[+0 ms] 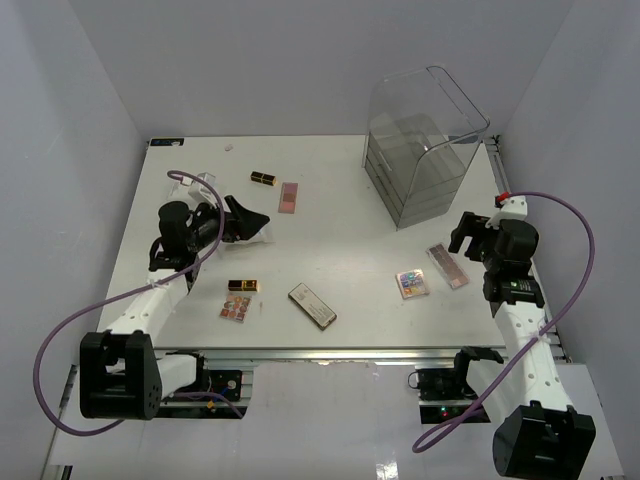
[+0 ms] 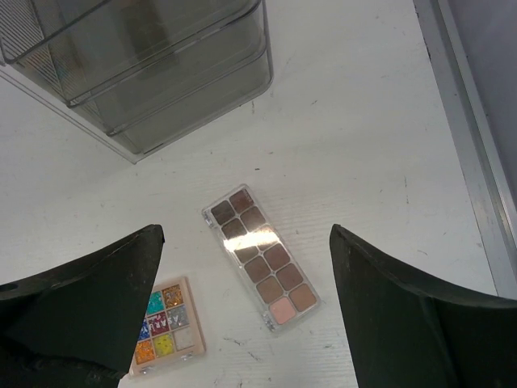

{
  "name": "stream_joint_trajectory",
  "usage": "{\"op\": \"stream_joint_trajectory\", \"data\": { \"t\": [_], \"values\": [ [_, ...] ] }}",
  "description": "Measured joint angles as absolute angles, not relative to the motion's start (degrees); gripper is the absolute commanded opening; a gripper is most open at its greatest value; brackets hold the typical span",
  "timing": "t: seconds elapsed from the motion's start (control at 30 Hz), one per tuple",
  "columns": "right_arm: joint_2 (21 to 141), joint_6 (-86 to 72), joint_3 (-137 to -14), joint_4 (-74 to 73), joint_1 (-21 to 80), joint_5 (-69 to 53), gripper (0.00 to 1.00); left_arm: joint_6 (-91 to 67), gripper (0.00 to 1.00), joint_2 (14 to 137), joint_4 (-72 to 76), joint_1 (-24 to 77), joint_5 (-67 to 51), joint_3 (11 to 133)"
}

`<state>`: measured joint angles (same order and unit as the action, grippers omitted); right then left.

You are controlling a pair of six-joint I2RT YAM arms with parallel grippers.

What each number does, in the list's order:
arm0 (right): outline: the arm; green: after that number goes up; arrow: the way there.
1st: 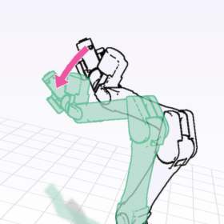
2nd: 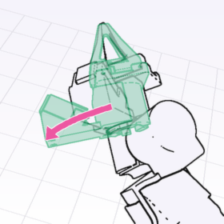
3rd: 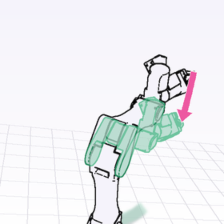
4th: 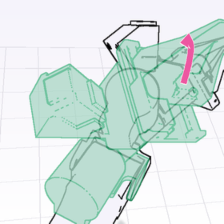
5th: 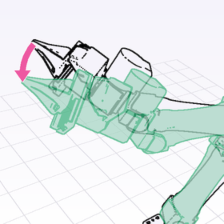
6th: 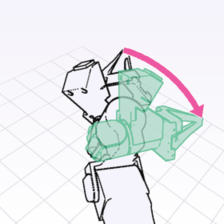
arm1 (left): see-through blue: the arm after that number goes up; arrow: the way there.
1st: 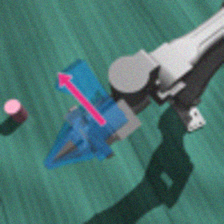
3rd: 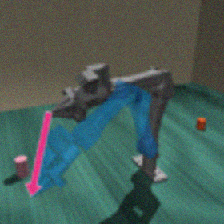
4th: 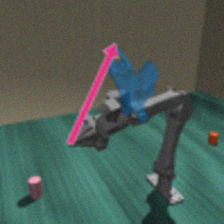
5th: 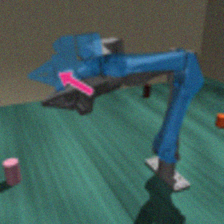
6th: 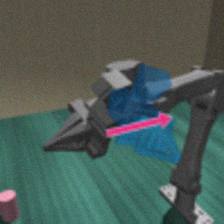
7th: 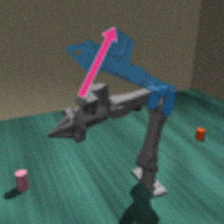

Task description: Organize the makeup

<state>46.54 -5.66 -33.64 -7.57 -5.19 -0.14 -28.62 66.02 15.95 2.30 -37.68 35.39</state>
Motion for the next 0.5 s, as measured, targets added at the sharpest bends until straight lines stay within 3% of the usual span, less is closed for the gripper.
{"op": "stream_joint_trajectory", "data": {
  "t": [0.23,0.5],
  "values": [
    [43.9,-0.6,-33.5,-7.7,-5.2,-7.3,0.9,-32.2,0.98,73.2,15.8,10.7,-34.5,40.7],
    [36.0,14.8,-28.6,-9.6,-5.2,-28.6,0.9,-38.9,0.97,88.7,18.5,20.6,-29.9,54.2]
  ]
}}
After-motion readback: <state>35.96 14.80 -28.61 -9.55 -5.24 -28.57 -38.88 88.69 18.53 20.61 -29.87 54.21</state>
